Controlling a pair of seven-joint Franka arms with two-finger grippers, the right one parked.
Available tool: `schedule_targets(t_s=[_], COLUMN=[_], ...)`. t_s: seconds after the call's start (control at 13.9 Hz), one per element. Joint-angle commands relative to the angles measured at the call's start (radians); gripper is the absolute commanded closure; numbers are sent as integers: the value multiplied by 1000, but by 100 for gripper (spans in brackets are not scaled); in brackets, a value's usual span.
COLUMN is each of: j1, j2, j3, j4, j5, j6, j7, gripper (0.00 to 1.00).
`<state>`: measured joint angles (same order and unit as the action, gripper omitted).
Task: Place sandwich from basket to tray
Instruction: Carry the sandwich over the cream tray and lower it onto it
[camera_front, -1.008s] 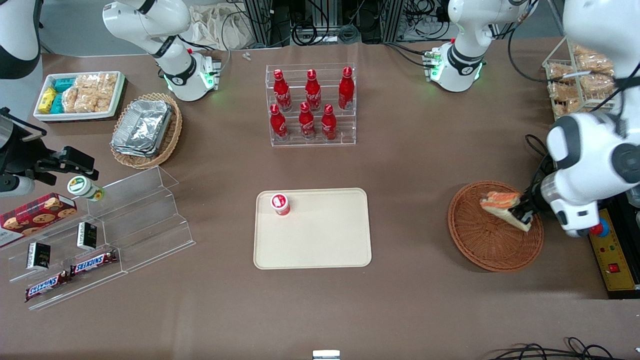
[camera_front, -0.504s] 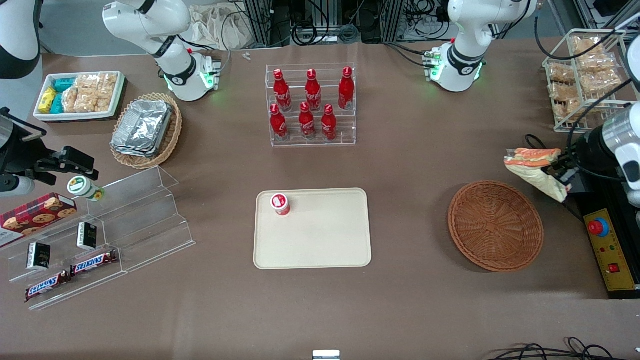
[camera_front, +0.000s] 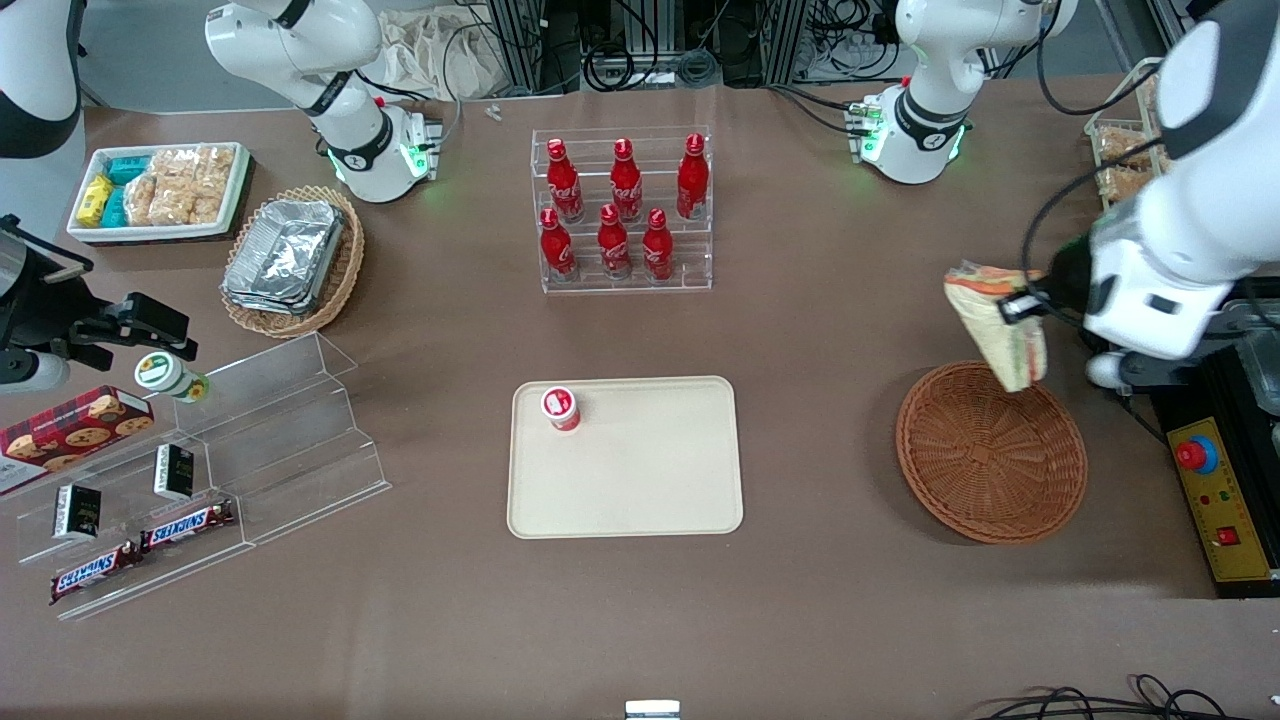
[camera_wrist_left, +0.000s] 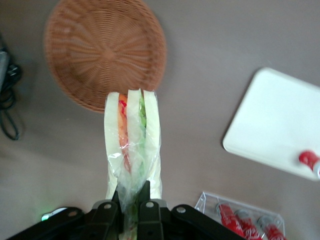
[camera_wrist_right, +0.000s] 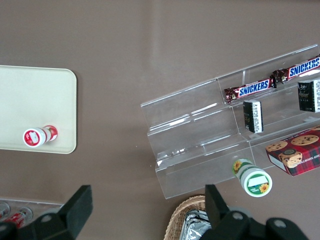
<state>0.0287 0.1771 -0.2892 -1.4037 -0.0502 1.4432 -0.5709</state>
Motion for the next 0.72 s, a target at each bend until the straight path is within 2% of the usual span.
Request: schedule_targets(t_s=[0.0,0.22,0.43,0.65], j1=[-1,-3,-6,-127], j2=[42,105,249,396], j3=[-140,-264,-369,-373], j4=[43,23,12,12], j5=[44,118,193,373], j6=[-3,129,313,449], j7=[14,-1,-93,-234], gripper=[100,100,100,100])
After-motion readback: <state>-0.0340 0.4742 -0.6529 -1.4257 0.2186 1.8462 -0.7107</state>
